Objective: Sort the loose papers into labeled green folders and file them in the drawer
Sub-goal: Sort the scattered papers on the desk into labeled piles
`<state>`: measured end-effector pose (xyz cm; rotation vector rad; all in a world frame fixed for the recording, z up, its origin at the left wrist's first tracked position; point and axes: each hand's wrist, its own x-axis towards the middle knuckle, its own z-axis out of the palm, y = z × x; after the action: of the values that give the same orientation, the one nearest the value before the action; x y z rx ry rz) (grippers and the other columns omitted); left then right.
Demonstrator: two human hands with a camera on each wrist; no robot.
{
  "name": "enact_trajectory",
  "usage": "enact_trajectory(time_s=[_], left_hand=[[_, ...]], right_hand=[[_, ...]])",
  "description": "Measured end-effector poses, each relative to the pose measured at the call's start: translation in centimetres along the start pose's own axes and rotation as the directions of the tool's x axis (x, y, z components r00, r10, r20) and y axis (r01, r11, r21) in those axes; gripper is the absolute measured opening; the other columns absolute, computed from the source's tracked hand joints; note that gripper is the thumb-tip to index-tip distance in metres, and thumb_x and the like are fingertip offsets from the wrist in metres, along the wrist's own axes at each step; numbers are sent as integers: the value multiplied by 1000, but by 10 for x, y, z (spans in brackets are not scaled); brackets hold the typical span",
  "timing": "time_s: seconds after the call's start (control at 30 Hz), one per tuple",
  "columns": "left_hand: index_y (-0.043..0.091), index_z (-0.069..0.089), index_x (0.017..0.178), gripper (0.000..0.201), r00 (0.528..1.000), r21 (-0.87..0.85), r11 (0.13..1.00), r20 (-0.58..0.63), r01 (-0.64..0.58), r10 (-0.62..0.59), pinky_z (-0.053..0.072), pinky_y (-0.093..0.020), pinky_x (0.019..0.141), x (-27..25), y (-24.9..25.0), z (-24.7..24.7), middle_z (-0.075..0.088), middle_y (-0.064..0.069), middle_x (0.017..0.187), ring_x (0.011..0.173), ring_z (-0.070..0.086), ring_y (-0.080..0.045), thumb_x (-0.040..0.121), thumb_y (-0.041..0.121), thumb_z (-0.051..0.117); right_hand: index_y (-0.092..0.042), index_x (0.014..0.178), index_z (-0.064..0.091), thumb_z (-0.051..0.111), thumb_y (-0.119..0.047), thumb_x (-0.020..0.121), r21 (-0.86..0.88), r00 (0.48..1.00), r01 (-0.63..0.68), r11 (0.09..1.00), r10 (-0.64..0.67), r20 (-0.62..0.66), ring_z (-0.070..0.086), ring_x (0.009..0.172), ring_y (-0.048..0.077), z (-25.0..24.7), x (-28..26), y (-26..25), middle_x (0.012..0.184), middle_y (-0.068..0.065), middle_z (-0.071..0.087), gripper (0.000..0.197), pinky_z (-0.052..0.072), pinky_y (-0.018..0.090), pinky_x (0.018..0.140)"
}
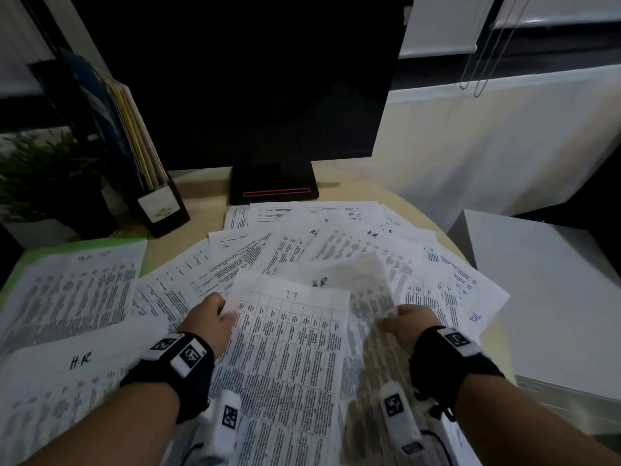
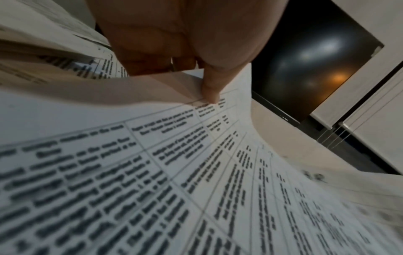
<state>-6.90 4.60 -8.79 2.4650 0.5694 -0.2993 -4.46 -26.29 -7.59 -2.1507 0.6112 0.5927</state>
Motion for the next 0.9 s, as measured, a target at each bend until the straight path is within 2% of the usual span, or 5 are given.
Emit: enact_trajectory(time_s=[0.1,0.3,0.47,0.7,0.9], left_hand=[[11,52,100,9,999,74,997,-15,30,-29,42,-30,67,7,4,0,59,-10,94,79,54,-27,97,19,49],[14,35,136,62,952,155,967,-265,202,-156,36,-46,101,3,26,-2,26,-14,141,124,33,-38,83,23,66],[24,42,135,59,989,203,973,120,-110,87,46,-41,100,-20,60,25,37,-2,142,122,45,-22,83,32,68],[18,41,142,52,892,329,871,393,-365,225,30,-34,113,-46,61,40,32,0,151,136,36,-18,95,38,53],[25,34,143,66,977,-229,965,140,-125,160,44,-46,100,-51,58,22,36,0,147,127,45,-25,87,49,60]], right_hand=[[-7,114,62,64,-5,84,1,986,-14,1000,14,-165,61,83,26,-20,3,20,92,10,65,30,50,31,76],[-4,132,41,73,-2,77,360,975,-39,932,114,-189,60,92,31,-45,1,30,108,14,60,64,49,36,86],[-7,95,54,56,-6,89,43,935,233,972,-211,-285,54,78,25,-54,-7,9,97,13,61,6,41,28,77],[-18,115,62,54,-4,90,-48,768,563,825,-544,-340,56,87,19,-87,-41,-46,91,-1,58,29,41,23,76],[-37,86,64,53,0,90,49,686,709,704,-671,-283,62,86,12,-94,-73,-69,86,-16,65,39,47,25,80]])
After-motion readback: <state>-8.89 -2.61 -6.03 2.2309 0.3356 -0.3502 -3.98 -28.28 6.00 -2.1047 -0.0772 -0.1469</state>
